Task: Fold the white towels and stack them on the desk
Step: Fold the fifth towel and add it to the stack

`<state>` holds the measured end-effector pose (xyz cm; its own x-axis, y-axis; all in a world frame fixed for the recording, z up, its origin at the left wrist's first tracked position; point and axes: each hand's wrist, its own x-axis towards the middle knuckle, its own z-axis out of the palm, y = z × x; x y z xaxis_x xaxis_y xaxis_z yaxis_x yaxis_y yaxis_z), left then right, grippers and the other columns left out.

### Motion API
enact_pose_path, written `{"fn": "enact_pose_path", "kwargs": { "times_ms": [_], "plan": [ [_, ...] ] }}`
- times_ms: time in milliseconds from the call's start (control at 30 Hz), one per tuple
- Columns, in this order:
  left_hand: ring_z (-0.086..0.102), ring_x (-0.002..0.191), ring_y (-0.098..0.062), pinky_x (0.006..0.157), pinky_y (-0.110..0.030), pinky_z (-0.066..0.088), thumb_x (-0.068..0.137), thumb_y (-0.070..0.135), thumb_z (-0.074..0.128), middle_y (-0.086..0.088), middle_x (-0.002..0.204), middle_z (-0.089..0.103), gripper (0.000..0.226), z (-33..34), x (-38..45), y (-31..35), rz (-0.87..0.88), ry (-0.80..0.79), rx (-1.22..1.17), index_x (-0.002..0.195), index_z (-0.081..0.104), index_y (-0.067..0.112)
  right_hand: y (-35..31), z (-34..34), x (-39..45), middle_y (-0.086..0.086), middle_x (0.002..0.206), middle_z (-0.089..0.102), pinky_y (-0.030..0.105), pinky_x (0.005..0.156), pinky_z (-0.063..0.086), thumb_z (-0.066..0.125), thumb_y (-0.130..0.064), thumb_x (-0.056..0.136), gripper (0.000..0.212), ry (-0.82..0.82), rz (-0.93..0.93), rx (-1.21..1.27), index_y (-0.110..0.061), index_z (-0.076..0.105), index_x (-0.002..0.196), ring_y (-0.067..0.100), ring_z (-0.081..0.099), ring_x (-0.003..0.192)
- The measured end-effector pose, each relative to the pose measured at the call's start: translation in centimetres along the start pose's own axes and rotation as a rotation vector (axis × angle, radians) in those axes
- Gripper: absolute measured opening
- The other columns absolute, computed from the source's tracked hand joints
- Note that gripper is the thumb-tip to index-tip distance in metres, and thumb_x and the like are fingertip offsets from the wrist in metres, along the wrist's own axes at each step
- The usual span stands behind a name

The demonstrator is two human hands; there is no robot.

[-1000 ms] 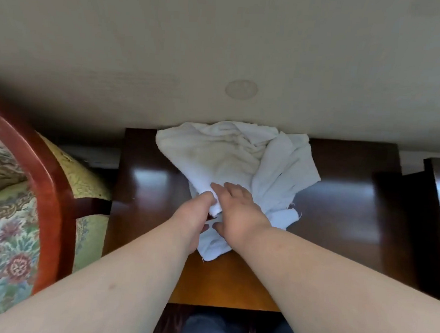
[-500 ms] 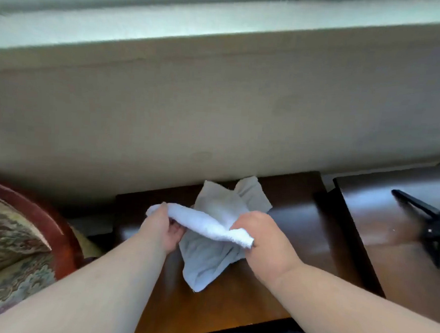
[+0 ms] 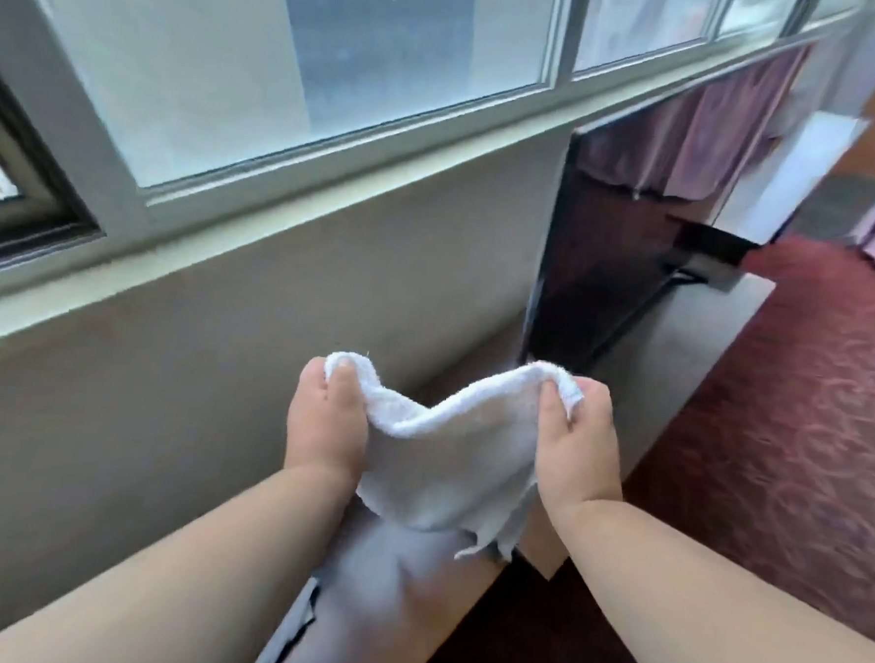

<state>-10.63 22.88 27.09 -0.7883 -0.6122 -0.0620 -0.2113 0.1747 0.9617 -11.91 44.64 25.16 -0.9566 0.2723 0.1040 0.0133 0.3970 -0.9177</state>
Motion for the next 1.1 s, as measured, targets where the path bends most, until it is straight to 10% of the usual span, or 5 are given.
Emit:
{"fn": "enact_pose_path", "kwargs": {
  "times_ms": [500, 1100],
  "plan": [
    [0.049, 0.065, -0.012, 0.056, -0.030, 0.035, 0.090, 0.056, 0.036, 0.005, 0.072, 0.051, 0.041, 37.4, -20.7, 18.1, 0.370, -0.211, -0.067, 0.073, 0.047, 0.021, 11.3, -42.1, 16.3, -0.011, 0.069, 0.057, 0.014, 0.046, 0.035, 0.050, -0.058, 0.095, 0.017, 0.430, -0.038, -0.110, -0.044, 0.044, 0.087, -0.007, 0.055, 0.068],
    [0.056, 0.063, 0.002, 0.064, -0.033, 0.044, 0.089, 0.062, 0.039, 0.017, 0.067, 0.058, 0.039, 80.5, -17.8, 30.6, 0.446, -0.690, -0.138, 0.069, 0.048, 0.030, 23.0, -60.6, 48.0, -0.009, 0.069, 0.049, 0.027, 0.052, 0.035, 0.052, -0.047, 0.098, 0.026, 0.677, 0.088, -0.141, -0.027, 0.044, 0.084, 0.006, 0.045, 0.056]
  ]
}}
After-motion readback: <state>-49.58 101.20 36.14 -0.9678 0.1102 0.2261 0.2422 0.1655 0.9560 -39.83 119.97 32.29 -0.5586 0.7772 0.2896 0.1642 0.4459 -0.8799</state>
